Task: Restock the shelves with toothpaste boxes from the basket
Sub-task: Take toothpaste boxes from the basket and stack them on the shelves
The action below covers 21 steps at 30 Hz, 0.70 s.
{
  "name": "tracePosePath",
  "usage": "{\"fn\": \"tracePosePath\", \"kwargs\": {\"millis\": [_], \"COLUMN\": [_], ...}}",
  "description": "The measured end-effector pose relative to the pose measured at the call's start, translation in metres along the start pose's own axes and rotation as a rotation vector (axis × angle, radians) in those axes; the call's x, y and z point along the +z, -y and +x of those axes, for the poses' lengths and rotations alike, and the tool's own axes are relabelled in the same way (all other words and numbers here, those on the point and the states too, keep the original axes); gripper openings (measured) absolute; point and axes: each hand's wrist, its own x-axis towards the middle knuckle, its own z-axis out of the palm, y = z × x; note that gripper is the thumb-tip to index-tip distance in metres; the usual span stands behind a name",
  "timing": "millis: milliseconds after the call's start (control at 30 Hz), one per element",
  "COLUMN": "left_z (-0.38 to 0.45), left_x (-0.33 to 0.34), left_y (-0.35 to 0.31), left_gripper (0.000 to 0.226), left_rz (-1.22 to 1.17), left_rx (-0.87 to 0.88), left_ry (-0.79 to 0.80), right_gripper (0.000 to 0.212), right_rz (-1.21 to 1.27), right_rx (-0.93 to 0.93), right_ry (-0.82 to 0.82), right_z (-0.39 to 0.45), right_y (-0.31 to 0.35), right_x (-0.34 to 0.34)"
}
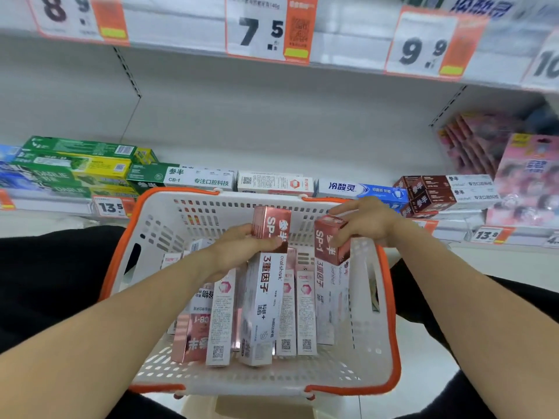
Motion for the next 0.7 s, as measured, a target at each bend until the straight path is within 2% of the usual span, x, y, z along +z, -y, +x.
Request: {"fn": "tracePosePath", "kwargs": {"millis": [133, 233, 300, 433, 533, 633, 700], "left_z": [-0.009, -0.017, -0.022, -0.031, -0.041, -0.050, -0.055], "left_x": [-0.001, 0.001, 0.005, 0.010, 0.012, 0.014, 0.012], "left_y": [-0.016, -0.028, -0.036, -0.049, -0.056, -0.062, -0.069], "left_gripper": [0.037, 0.051, 0.053, 0.052, 0.053, 0.059, 0.054], "left_rz": [-0.084, -0.196, -0.273, -0.382, -0.385, -0.424, -0.444], "left_rx": [0.078, 0.123, 0.140, 0.147, 0.164, 0.170, 0.197], "left_ry": [0.031, 0.074, 0.147, 0.196, 0.111, 0.030, -0.041], "right_gripper": [0.064, 0.066, 0.066, 0.060, 0.074, 0.058, 0.047], "right_rz": [0.261, 0.389, 0.480, 0.722, 0.846, 0.886, 0.872], "right_rx": [-0.089, -0.181, -0.236, -0.272, -0.267, -0.269, -0.303], "right_ry": [0.155, 0.286, 0.306, 0.160, 0.069, 0.028, 0.003], "right_z": [-0.024, -0.038, -0.042, -0.041, -0.046, -0.055, -0.062], "right_y": [0.024, 0.039, 0.045, 0.054, 0.063, 0.073, 0.081], "right_x": [-0.029, -0.036, -0.033, -0.006, 0.012, 0.024, 0.031]}}
